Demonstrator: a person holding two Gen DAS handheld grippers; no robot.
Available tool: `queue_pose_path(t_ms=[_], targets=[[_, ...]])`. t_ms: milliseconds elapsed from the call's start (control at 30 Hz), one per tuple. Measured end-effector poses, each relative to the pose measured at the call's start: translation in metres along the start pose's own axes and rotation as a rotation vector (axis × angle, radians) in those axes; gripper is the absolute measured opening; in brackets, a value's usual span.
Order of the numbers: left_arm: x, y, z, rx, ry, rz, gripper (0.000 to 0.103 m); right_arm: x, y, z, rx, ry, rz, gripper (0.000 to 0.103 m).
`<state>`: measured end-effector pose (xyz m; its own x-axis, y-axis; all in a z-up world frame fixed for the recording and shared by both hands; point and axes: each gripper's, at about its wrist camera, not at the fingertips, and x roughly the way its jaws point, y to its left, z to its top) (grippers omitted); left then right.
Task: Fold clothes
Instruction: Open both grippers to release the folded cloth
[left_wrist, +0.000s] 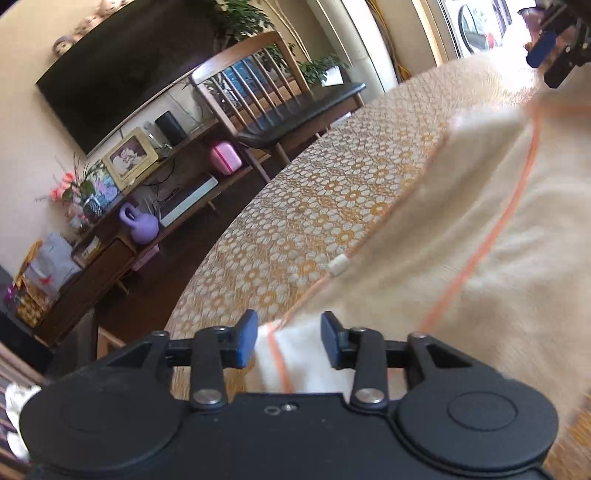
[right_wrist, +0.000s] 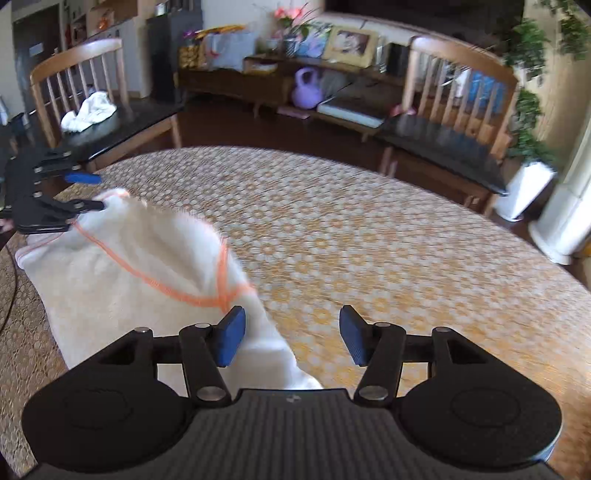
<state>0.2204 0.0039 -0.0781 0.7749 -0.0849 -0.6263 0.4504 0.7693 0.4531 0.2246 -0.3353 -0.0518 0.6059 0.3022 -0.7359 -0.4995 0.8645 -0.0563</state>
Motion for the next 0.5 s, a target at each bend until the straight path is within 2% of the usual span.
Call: queue_pose_path(t_ms=[133, 267, 400, 500], targets=[[-0.036, 0.006, -0.025, -0.047, 0.012, -0.003, 0.103, -0.033, -0.005, -0.024, 0.057, -0.038, -0.042, 0.055], [-0.062, 0.011, -0.05, -0.106, 0.048, -0.003, 0.103, -0.046, -0.006, -0.054, 0.143, -0.043, -0.028, 0.055], [-0.084, 0.018, -0.071, -0.225, 0.06, -0.074, 0.103, -0.057, -0.002, -0.085, 0.216, -0.047, -0.001, 0.055], [-0.091, 0.014, -0.082, -0.269, 0.064, -0.094, 0.103, -0.061, -0.002, -0.103, 0.284, -0.055, 0.012, 0.055]])
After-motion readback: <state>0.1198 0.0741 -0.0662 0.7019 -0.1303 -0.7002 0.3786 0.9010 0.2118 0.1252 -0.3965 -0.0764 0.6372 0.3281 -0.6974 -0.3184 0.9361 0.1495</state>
